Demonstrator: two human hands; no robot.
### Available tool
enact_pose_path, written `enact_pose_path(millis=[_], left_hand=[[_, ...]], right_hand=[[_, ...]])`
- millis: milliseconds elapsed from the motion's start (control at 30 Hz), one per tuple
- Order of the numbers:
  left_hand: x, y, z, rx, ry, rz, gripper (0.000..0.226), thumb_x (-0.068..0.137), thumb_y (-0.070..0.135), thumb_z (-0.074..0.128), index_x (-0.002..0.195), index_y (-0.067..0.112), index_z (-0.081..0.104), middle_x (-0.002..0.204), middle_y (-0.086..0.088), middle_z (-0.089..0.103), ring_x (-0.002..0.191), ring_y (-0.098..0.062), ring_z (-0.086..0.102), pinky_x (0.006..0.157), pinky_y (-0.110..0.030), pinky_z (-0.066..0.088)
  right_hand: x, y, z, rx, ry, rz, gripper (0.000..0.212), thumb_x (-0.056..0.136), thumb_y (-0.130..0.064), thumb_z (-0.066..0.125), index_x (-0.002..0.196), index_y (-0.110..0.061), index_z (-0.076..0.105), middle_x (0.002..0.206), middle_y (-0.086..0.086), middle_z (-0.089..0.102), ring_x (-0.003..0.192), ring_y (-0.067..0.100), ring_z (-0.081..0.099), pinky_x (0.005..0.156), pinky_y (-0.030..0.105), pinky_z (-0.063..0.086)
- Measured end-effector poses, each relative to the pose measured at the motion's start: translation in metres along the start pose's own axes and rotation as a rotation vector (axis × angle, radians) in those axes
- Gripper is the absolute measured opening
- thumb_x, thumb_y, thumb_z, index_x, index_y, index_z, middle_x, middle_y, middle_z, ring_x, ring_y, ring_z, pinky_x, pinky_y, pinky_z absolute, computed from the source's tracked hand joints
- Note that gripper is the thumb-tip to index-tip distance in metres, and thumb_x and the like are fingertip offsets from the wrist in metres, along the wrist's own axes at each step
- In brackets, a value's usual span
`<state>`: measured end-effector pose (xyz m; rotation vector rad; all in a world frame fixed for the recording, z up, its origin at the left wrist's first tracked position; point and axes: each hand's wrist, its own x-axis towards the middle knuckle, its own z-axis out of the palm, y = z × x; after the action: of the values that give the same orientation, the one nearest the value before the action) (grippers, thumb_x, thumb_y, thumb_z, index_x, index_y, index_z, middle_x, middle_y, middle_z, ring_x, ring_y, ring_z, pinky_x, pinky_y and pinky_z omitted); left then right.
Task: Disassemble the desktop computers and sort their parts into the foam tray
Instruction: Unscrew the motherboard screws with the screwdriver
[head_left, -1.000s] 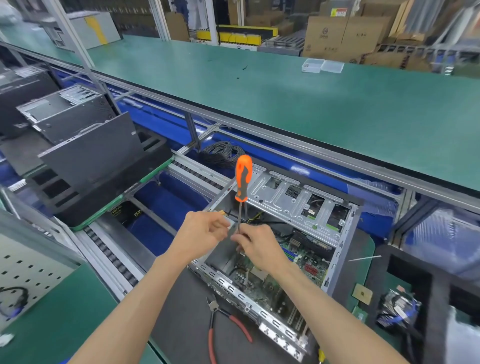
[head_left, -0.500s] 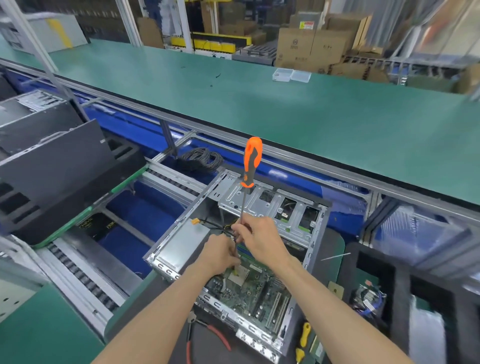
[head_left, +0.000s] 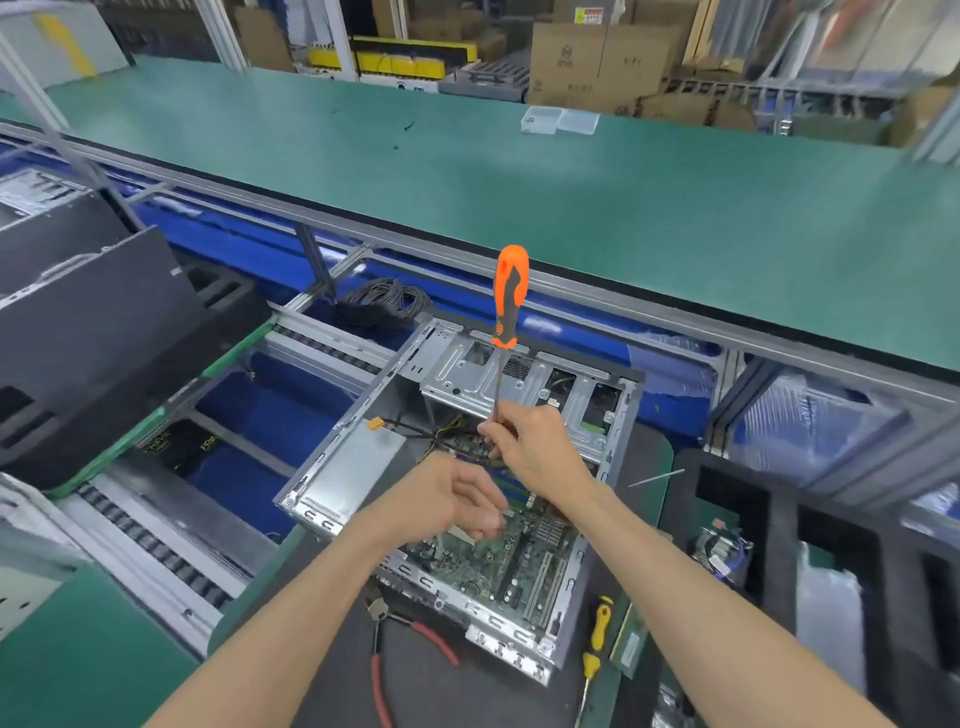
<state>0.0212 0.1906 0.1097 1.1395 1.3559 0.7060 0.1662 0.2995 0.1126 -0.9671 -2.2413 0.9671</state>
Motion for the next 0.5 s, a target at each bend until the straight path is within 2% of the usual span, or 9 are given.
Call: enact_pose_path(millis=[100, 267, 367, 433, 500], left_hand=[[0.011, 0.009, 0.035, 0.169, -0.095, 0.039, 0.018, 0.071, 0.029, 0.088, 0.086, 0.026, 0.078, 0.080, -0.002, 0.077, 0.074, -0.014, 0.073, 0.068, -0.021, 0.056], [0.027, 0.014, 0.079, 0.330, -0.114, 0.191, 0.013, 0.073, 0.020, 0.088, 0.082, 0.023, 0.079, 0.076, 0.008, 0.077, 0.073, -0.003, 0.072, 0.070, -0.013, 0.052], [0.028, 0.014, 0.097, 0.415, -0.143, 0.269, 0.012, 0.074, 0.020, 0.087, 0.083, 0.023, 0.080, 0.081, 0.014, 0.076, 0.078, 0.007, 0.068, 0.074, -0.005, 0.046], [0.031, 0.020, 0.115, 0.509, -0.170, 0.363, 0.015, 0.075, 0.019, 0.086, 0.089, 0.018, 0.079, 0.088, 0.009, 0.077, 0.082, 0.016, 0.061, 0.075, 0.002, 0.038], [0.035, 0.027, 0.137, 0.589, -0.213, 0.418, 0.031, 0.078, 0.024, 0.084, 0.106, 0.014, 0.074, 0.110, -0.001, 0.073, 0.098, 0.012, 0.055, 0.084, -0.001, 0.035]], right_hand=[[-0.001, -0.005, -0.004, -0.021, -0.014, -0.008, 0.026, 0.098, -0.021, 0.063, 0.077, -0.005, 0.064, 0.062, 0.004, 0.070, 0.061, 0.013, 0.069, 0.069, 0.037, 0.056], [-0.005, -0.011, -0.015, -0.019, -0.069, 0.039, 0.025, 0.097, -0.017, 0.065, 0.079, -0.001, 0.066, 0.068, 0.009, 0.073, 0.061, 0.011, 0.072, 0.066, 0.022, 0.056], [-0.010, -0.016, -0.024, 0.010, -0.102, 0.099, 0.021, 0.098, -0.018, 0.064, 0.085, -0.001, 0.068, 0.076, 0.010, 0.075, 0.062, 0.009, 0.073, 0.065, 0.026, 0.060], [-0.012, -0.024, -0.029, 0.012, -0.128, 0.125, 0.021, 0.099, -0.018, 0.063, 0.087, -0.002, 0.067, 0.077, 0.010, 0.074, 0.063, 0.008, 0.073, 0.064, 0.031, 0.062], [-0.013, -0.031, -0.034, -0.012, -0.140, 0.117, 0.021, 0.099, -0.018, 0.062, 0.084, -0.004, 0.066, 0.076, 0.009, 0.074, 0.062, 0.008, 0.072, 0.062, 0.028, 0.061]])
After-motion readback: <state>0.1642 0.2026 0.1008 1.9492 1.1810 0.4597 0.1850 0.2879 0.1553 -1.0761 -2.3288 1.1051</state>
